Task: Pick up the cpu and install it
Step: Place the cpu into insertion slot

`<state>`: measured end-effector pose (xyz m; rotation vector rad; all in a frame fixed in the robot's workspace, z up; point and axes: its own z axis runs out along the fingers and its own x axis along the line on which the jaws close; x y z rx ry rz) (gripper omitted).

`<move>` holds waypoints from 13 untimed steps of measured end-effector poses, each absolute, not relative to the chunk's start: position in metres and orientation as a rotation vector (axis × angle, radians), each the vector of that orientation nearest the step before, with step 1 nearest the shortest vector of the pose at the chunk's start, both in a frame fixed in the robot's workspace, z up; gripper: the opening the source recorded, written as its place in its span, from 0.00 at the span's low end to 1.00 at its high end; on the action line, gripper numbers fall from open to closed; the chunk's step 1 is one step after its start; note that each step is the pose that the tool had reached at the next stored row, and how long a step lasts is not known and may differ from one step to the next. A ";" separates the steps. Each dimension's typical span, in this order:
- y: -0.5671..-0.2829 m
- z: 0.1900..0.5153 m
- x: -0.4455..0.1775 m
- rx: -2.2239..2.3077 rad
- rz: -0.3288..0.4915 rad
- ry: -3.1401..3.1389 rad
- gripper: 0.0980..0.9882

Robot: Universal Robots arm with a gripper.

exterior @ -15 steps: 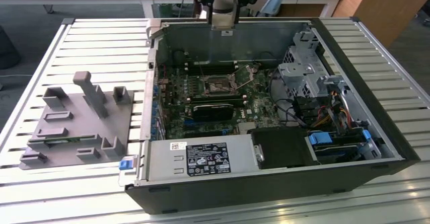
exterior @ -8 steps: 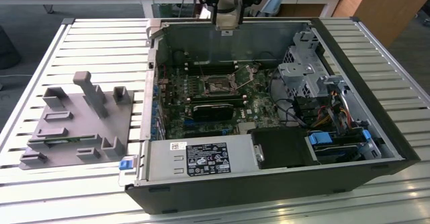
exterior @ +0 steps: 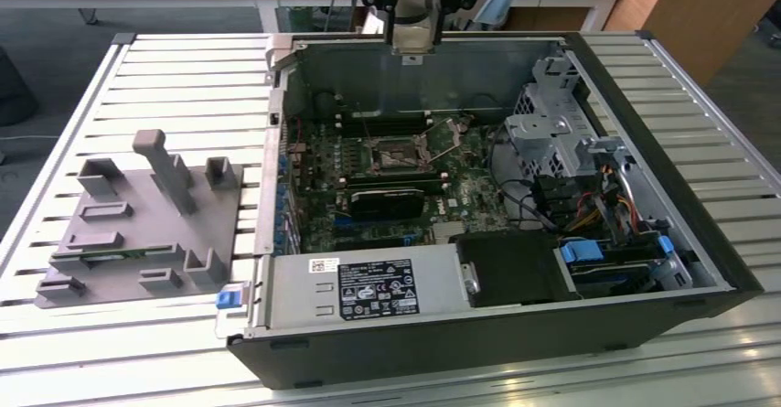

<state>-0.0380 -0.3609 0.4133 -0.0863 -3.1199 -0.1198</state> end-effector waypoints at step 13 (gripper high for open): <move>-0.361 0.412 -0.038 -0.287 -0.121 -3.113 0.49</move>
